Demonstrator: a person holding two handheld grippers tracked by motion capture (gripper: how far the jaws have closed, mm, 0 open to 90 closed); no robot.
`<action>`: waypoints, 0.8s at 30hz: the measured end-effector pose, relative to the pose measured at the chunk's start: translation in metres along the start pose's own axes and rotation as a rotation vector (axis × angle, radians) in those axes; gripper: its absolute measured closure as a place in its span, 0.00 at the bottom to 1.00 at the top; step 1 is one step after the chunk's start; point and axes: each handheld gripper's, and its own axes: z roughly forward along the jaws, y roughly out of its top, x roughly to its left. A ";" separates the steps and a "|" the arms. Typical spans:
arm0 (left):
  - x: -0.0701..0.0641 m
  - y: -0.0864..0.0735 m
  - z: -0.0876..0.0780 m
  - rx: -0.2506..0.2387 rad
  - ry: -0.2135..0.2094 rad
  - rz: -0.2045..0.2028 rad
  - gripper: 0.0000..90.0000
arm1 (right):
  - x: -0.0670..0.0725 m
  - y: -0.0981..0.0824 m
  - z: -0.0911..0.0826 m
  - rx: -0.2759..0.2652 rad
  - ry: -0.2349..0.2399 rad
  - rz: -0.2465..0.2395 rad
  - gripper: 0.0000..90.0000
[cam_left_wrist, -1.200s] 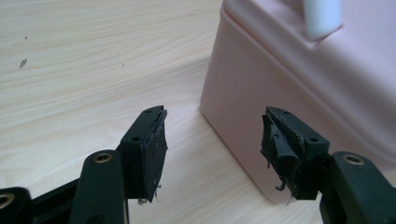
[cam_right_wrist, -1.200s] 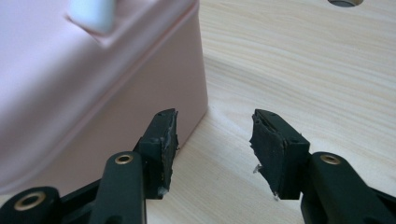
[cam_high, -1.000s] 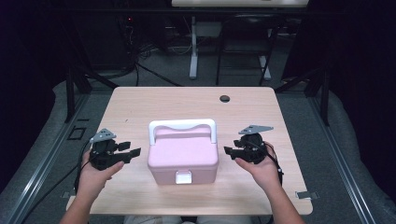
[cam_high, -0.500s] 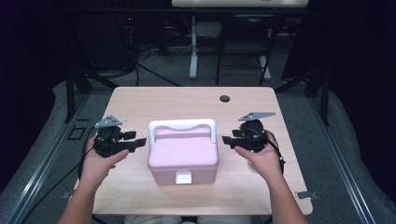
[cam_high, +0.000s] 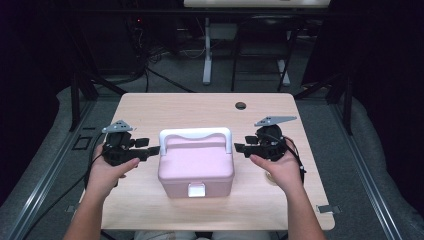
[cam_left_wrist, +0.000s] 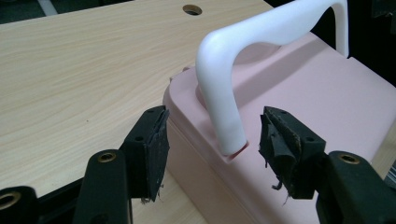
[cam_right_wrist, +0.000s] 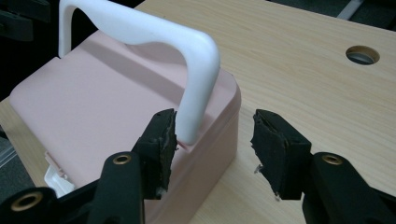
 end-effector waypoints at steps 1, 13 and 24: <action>-0.001 -0.001 0.000 -0.006 -0.001 0.001 0.46 | 0.000 0.000 0.000 0.000 0.000 0.000 0.54; -0.009 -0.005 0.013 -0.004 -0.036 0.041 0.43 | 0.001 -0.011 0.009 -0.054 0.032 0.016 0.51; -0.008 -0.010 0.024 -0.015 -0.038 0.047 0.50 | 0.002 -0.017 0.036 -0.054 0.088 0.012 0.54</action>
